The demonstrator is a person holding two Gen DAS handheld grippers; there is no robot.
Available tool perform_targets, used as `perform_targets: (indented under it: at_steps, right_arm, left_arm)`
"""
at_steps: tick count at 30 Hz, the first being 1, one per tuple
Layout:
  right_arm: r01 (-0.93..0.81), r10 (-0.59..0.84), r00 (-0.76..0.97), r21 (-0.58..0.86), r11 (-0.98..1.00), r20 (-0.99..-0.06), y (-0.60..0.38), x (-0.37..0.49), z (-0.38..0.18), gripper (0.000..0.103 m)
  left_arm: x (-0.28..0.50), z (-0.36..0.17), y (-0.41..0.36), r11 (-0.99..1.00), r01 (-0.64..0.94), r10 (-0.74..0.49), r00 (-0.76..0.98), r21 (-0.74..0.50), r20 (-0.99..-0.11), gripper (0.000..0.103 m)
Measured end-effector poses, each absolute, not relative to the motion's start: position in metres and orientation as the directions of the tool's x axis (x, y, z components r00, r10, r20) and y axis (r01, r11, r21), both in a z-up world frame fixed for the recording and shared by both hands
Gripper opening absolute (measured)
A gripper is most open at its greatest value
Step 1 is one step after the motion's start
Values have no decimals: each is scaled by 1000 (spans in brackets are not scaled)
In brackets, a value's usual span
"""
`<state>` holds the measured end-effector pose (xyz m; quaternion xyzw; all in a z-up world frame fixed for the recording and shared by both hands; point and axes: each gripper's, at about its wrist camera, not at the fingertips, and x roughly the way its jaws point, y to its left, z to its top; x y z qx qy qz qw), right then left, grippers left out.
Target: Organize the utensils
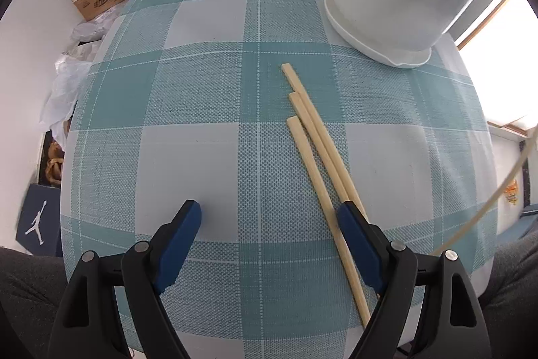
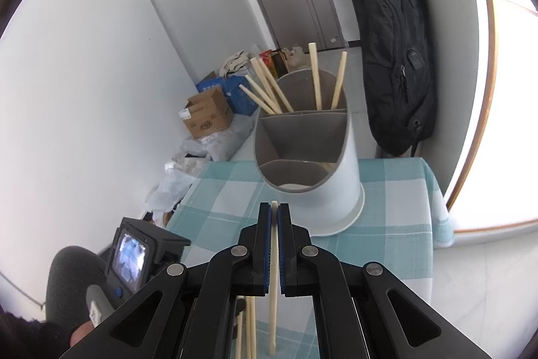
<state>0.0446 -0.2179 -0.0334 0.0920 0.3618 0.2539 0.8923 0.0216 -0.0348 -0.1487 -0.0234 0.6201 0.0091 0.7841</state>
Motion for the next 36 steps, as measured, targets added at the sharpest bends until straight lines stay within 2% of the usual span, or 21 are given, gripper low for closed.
perform_targets:
  at_steps: [5, 8, 11, 18, 21, 24, 26, 27, 29, 32, 36]
  right_arm:
    - [-390, 538, 624, 371, 843, -567, -225, 42, -33, 3]
    - [-376, 543, 626, 394, 839, -559, -235, 42, -33, 3]
    - [-365, 548, 625, 412, 835, -556, -243, 42, -33, 3]
    - [-359, 573, 611, 455, 815, -546, -252, 44, -32, 3]
    - [-358, 575, 615, 458, 814, -540, -254, 44, -30, 3]
    - [-360, 576, 614, 458, 813, -540, -255, 43, -29, 3]
    - [-358, 578, 612, 463, 811, -540, -255, 43, -30, 3]
    - [-356, 578, 611, 465, 811, -540, -255, 43, -30, 3]
    - [-356, 579, 612, 466, 810, -540, -255, 43, -29, 3]
    - [-357, 575, 614, 460, 813, -540, -253, 42, -29, 3]
    - [-361, 564, 624, 441, 822, -541, -251, 40, -28, 3]
  left_arm:
    - [28, -149, -35, 998, -59, 9, 203, -3, -979, 80]
    - [30, -149, -35, 999, -4, 36, 209, 36, -977, 80]
    - [36, -150, -28, 1000, -1, -21, 193, -22, -981, 71]
    - [60, -152, -21, 1000, 2, -20, 217, -20, -976, 71]
    - [67, -150, -24, 1000, 2, -17, 233, -17, -972, 62]
    - [73, -148, -22, 999, -28, -13, 231, -19, -973, 41]
    - [75, -147, -25, 1000, -12, -16, 233, -20, -972, 22]
    - [75, -147, -26, 1000, -6, -20, 231, -22, -973, 19]
    - [77, -147, -28, 1000, 2, -30, 232, -31, -972, 7]
    - [75, -145, -31, 999, -4, -47, 247, -49, -968, 3]
    - [72, -135, -19, 994, -36, -89, 316, -106, -945, 3]
